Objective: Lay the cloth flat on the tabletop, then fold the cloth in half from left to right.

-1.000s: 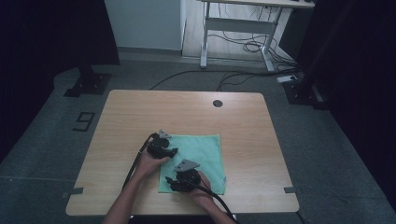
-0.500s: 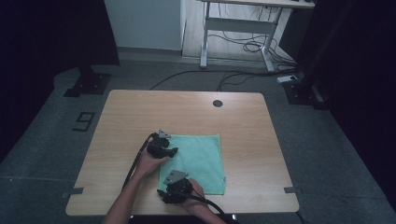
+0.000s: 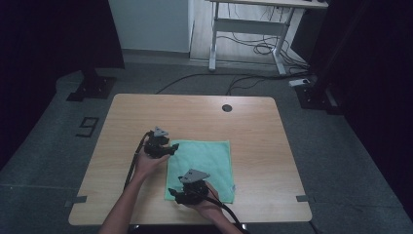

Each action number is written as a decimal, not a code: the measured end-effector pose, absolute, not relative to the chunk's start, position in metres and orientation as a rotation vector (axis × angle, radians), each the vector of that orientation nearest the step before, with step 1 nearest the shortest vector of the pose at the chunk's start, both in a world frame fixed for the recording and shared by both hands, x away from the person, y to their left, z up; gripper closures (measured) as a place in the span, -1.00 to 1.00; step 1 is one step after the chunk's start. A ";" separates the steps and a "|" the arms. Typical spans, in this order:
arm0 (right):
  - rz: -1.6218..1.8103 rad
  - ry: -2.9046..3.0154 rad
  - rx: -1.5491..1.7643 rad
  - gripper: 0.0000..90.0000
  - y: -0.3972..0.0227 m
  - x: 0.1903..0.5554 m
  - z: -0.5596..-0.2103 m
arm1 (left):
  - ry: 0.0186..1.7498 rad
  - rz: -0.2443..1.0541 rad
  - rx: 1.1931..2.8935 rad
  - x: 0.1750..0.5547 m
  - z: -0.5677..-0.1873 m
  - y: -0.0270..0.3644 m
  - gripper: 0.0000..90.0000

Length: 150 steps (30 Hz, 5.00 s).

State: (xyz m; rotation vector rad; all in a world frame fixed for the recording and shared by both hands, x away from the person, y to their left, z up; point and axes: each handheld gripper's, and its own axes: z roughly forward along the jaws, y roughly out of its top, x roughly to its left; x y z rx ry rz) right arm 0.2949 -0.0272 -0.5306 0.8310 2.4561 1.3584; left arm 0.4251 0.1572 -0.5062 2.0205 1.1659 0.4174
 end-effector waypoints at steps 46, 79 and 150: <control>1.308 2.553 0.731 0.11 0.005 0.282 -0.548 | 1.265 0.435 2.102 0.460 -0.530 0.148 0.37; 1.285 2.501 0.797 0.90 -0.016 0.276 -0.545 | 1.215 0.360 2.067 0.446 -0.519 0.152 0.93; 1.585 2.386 0.758 0.90 0.003 0.270 -0.495 | 1.161 0.405 1.959 0.434 -0.437 0.167 0.91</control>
